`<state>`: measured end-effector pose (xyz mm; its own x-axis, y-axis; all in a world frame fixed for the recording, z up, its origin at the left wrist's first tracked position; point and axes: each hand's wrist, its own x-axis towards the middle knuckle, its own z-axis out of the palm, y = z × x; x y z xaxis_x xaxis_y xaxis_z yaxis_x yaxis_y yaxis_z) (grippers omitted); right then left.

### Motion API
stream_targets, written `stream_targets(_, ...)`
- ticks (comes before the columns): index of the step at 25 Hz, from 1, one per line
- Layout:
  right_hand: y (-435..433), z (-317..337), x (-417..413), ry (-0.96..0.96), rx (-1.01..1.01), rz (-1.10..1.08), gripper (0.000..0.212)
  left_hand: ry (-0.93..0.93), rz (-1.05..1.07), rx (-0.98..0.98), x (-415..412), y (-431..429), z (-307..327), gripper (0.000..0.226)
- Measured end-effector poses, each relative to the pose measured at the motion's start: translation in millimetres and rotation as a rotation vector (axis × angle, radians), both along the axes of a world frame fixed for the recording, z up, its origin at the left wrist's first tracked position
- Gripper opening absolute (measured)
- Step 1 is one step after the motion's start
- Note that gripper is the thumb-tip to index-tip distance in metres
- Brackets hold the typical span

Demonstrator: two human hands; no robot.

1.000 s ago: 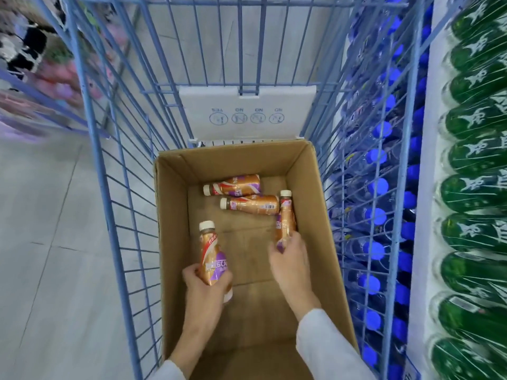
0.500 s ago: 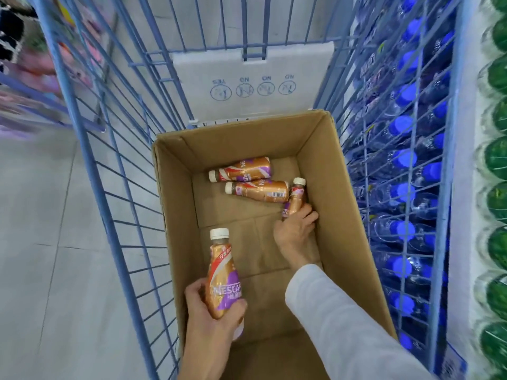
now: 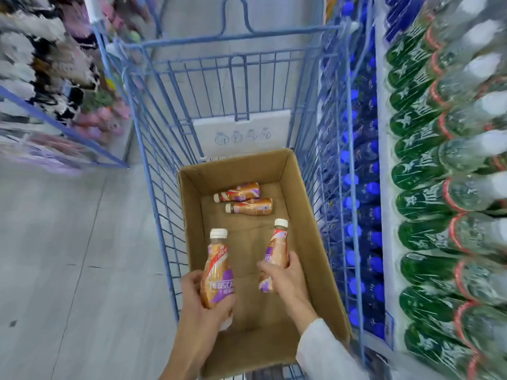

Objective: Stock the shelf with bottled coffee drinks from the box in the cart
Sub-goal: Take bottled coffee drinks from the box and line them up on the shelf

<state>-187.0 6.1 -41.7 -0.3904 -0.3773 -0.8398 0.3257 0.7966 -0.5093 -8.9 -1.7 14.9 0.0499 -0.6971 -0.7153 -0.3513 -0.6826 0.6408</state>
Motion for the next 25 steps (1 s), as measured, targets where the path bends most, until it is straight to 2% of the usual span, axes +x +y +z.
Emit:
stream_targets(6,45.8,144.0,9.6,0.015,-0.107,0.078,0.081,0.082,-0.038,-0.064,2.9,23.3,75.7,0.062)
stream_targets(8,59.8,180.4,15.2,0.042,-0.172,0.079,0.075,0.125,-0.083,-0.095,4.1,30.7,99.5,0.047)
stream_targets(10,77.8,207.9,24.2,0.086,-0.252,0.030,0.058,0.189,-0.153,-0.157,6.2,39.1,118.6,0.040)
stream_targets(12,101.0,231.5,38.1,0.158,-0.311,-0.023,0.050,0.258,-0.259,-0.227,10.6,49.4,139.5,0.039)
stream_targets(18,189.0,270.4,86.8,0.410,-0.375,-0.191,0.055,0.457,-0.498,-0.361,29.1,91.8,190.1,0.045)
stream_targets(20,221.7,278.2,100.6,0.439,-0.379,-0.275,0.060,0.504,-0.588,-0.376,31.7,110.0,203.9,0.044)
stream_targets(22,254.3,285.2,109.1,0.442,-0.405,-0.391,0.053,0.541,-0.683,-0.381,31.2,132.3,218.3,0.045)
stream_targets(25,300.6,299.9,115.6,0.497,-0.401,-0.531,0.057,0.597,-0.829,-0.358,24.2,169.5,235.1,0.056)
